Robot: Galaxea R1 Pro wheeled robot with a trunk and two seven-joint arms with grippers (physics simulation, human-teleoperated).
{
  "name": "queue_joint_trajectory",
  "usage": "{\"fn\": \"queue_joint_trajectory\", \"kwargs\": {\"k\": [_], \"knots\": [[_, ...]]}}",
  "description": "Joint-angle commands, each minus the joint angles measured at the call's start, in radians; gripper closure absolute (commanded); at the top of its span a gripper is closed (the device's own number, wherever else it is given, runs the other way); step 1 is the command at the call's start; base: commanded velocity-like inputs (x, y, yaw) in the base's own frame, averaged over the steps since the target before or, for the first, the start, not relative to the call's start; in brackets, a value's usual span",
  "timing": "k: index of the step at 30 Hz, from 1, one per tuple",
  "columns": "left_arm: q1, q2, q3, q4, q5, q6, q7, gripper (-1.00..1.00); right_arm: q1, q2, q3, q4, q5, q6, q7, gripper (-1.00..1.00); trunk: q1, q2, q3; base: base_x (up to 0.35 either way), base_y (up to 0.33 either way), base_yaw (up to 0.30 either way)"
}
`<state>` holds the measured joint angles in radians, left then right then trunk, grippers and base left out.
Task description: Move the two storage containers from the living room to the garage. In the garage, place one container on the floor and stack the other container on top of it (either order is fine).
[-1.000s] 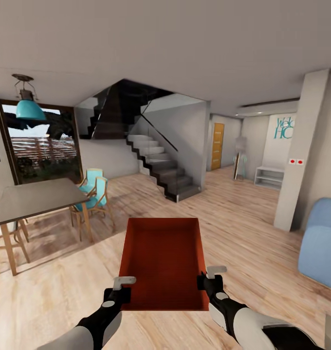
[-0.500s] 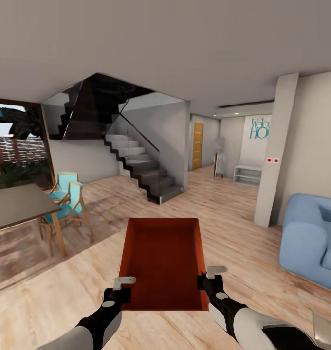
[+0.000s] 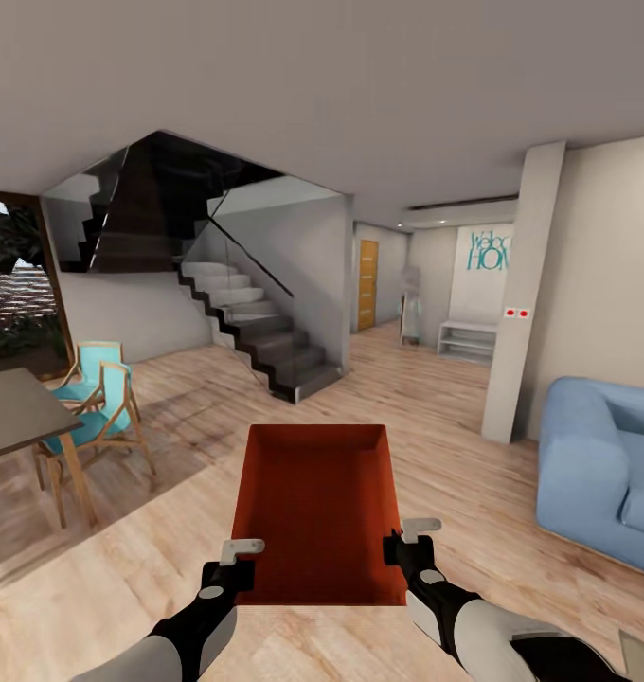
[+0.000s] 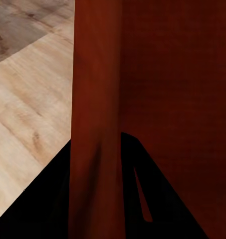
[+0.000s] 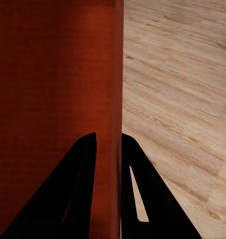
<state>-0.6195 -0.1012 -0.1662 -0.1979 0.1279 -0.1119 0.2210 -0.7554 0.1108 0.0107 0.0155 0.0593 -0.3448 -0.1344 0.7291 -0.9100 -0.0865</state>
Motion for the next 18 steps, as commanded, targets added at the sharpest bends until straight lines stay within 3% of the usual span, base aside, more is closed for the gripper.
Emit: {"fn": "queue_joint_trajectory", "kwargs": {"k": [1, 13, 18], "knots": [[-0.002, 0.006, 0.025, -0.003, -0.007, -0.009, 0.018, 1.0, -0.001, -0.006, -0.024, 0.005, -0.02, -0.005, -0.01, 1.0, 0.001, -0.001, -0.002, 0.321, 0.084, -0.001], [-0.002, 0.006, 0.025, -0.003, -0.007, -0.01, 0.018, 1.0, -0.001, -0.006, -0.023, 0.004, -0.02, -0.005, -0.01, 1.0, 0.001, -0.001, -0.002, 0.321, 0.085, -0.001], [-0.002, 0.006, 0.025, -0.003, -0.007, -0.01, 0.018, 1.0, -0.001, -0.006, -0.024, 0.004, -0.021, -0.005, -0.01, 1.0, 0.001, -0.001, -0.002, 0.321, 0.085, -0.131]]}}
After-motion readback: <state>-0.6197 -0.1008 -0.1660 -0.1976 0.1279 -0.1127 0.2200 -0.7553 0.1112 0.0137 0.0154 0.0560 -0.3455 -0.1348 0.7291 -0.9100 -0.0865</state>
